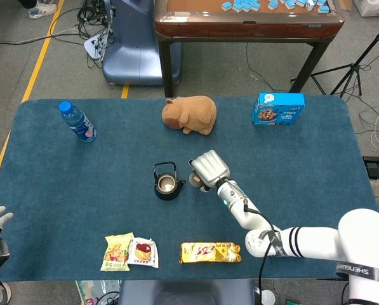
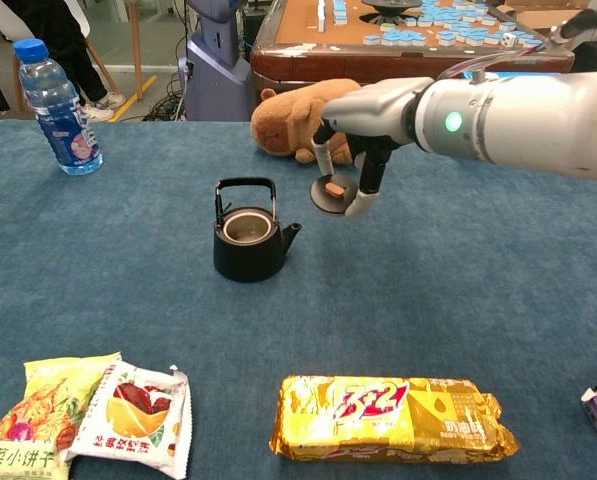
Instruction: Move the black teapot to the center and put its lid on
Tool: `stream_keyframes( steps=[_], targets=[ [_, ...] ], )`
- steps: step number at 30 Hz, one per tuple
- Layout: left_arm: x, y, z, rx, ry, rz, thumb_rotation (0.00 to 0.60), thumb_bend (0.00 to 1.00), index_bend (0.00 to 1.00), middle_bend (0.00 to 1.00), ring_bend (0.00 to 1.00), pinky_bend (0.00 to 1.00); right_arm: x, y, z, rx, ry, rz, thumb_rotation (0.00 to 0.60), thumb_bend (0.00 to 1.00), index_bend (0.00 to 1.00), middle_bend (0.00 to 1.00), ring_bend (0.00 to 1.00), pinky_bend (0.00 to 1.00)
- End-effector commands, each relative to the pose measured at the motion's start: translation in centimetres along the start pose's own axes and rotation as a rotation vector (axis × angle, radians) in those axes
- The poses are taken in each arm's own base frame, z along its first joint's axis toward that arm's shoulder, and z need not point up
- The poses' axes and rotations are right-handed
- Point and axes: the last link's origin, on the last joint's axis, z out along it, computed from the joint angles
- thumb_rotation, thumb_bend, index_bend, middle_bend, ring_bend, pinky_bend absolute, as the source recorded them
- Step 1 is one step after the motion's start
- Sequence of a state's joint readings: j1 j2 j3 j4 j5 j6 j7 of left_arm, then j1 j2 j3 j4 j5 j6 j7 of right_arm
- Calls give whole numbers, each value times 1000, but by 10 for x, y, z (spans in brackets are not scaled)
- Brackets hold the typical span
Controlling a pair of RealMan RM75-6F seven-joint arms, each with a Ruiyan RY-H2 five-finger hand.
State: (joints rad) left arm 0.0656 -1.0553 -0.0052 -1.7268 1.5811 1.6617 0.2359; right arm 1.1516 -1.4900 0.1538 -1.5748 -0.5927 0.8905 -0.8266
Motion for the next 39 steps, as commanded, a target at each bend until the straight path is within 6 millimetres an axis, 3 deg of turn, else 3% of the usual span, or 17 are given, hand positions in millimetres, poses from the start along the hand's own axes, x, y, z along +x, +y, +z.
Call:
stream_keyframes(
  steps=[1, 18, 39],
  targets=[
    [0, 0, 0, 2, 0, -1, 600, 732, 229, 160, 113, 271, 4, -11, 8, 15, 3, 6, 600, 226, 522, 1000, 989, 1000],
    [3, -3, -3, 5, 6, -7, 600, 732, 231, 160, 114, 272, 8, -61, 34, 73, 4, 31, 600, 226, 530, 1000, 988, 1000],
    [6, -10, -3, 28, 9, -24, 600, 732, 240, 160, 115, 272, 3, -73, 65, 62, 4, 61, 600, 253, 532, 1000, 988, 1000]
  ],
)
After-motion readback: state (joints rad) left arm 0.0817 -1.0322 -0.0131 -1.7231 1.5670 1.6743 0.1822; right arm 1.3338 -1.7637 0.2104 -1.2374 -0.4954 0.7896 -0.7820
